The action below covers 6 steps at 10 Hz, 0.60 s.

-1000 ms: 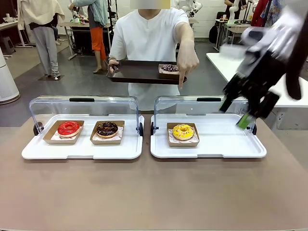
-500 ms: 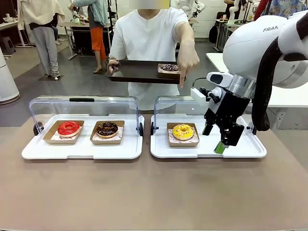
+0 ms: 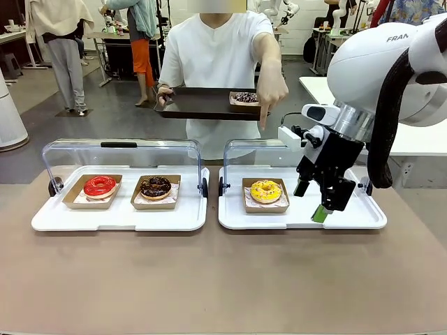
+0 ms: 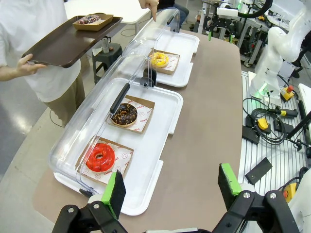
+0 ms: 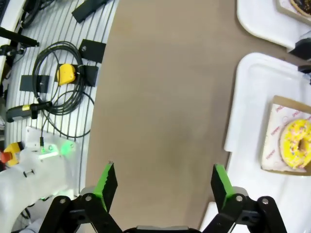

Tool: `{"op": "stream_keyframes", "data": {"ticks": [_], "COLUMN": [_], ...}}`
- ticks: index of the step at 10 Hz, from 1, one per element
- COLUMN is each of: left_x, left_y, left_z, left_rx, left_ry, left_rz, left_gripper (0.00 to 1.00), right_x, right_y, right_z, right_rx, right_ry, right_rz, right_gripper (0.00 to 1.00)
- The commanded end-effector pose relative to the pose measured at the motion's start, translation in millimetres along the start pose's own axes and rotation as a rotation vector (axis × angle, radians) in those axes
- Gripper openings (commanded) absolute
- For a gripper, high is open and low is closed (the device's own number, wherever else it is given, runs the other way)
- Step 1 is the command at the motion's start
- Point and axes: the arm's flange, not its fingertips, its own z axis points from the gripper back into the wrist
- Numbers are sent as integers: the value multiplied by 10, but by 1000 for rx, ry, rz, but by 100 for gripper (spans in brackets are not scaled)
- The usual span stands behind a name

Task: Provide the desired donut to the person.
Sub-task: Pick up and lift the Paper togo box containing the Donut pointed at by the person.

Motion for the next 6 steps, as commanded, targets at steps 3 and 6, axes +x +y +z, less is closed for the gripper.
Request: {"op": "stream_keyframes", "data": {"ticks": [3,6], "left_x": [8,8], "left_y": [-2,-2], "left_z": [17,17], "left_rx": [-4,-4], "left_ry": [-15,-15], "left_rz": [-8,-8], "left_gripper": [100,100], "right_x": [16,211], "right_y": [4,-98], "right_z": [-14,-146], "right_rx": [-17,-76], "right_ry": [19,162], "right_rz": [-4,-111], "right_gripper": [100,100]}}
